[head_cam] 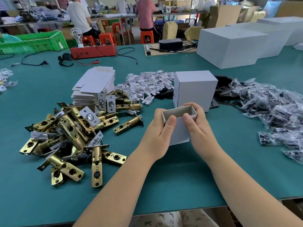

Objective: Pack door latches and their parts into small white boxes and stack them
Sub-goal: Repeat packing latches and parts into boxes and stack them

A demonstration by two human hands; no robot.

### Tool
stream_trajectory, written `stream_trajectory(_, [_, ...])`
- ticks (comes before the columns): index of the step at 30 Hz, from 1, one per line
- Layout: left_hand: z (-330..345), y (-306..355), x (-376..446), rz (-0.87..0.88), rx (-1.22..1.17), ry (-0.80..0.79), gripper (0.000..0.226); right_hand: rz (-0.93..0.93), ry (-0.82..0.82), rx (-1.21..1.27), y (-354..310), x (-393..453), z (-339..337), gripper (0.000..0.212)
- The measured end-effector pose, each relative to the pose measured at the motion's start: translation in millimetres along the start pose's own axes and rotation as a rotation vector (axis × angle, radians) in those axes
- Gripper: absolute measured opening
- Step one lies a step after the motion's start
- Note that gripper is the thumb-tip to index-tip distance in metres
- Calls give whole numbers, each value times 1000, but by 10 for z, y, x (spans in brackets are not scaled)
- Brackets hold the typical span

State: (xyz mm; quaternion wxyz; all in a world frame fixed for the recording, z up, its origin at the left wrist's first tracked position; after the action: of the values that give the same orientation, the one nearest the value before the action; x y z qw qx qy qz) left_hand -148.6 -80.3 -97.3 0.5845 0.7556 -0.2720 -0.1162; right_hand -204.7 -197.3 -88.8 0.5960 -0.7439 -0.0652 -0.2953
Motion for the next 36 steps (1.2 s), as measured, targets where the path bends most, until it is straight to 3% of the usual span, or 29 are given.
stream_trajectory(4, [-109, 60, 38, -6, 62, 73, 70, -16, 56, -59, -8, -10, -10, 17])
stream_trajectory(6, [-285, 66, 79, -77, 70, 235, 51, -22, 64, -73, -13, -26, 3, 16])
stream_trajectory(7, [-405, 34, 105, -127, 159, 347, 41, -20, 64, -75, -14, -29, 5, 17])
stream_trajectory(9, [-637, -62, 134, -319, 620, 486, 32, -12, 66, -75, -16, -23, 4, 18])
stream_trajectory(11, [-783, -192, 134, -572, 1038, 425, 37, -12, 72, -80, -17, -16, 0, 20])
stream_trajectory(12, [-808, -237, 129, -651, 1133, 367, 37, -13, 76, -82, -19, -16, -1, 20])
stream_trajectory(16, [-808, -293, 154, -665, 1212, 306, 28, -6, 82, -85, -29, -24, 0, 18])
stream_trajectory(19, [-791, -290, 171, -624, 1167, 314, 32, 0, 87, -96, -30, -26, -7, 21])
stream_trajectory(22, [-764, -262, 192, -531, 956, 371, 42, 5, 87, -89, -31, -32, -1, 19])
stream_trajectory(27, [-766, -113, 158, -436, 113, 423, 50, 11, 91, -110, -40, -35, -5, 20])
stream_trajectory(30, [-772, 119, 90, -256, -188, 426, 34, 4, 94, -106, -53, -37, -3, 21])
stream_trajectory(33, [-786, 404, 80, -126, -224, 437, 13, -1, 88, -122, -60, -35, -5, 22])
stream_trajectory(36, [-791, 689, 83, -34, -97, 491, 15, -3, 86, -114, -63, -31, -8, 22])
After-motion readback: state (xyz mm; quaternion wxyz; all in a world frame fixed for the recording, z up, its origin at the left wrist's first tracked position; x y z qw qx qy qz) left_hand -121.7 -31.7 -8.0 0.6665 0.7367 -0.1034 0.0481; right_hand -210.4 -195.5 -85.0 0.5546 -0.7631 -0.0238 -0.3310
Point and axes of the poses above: each hand's wrist, its own x-axis towards the middle knuckle, its own z-axis out of the palm, y = z × x, the point moved 4 cm from there along x, towards the middle knuckle, and after that the axes turned 11 degrees about -z, right-handed, at the moved point
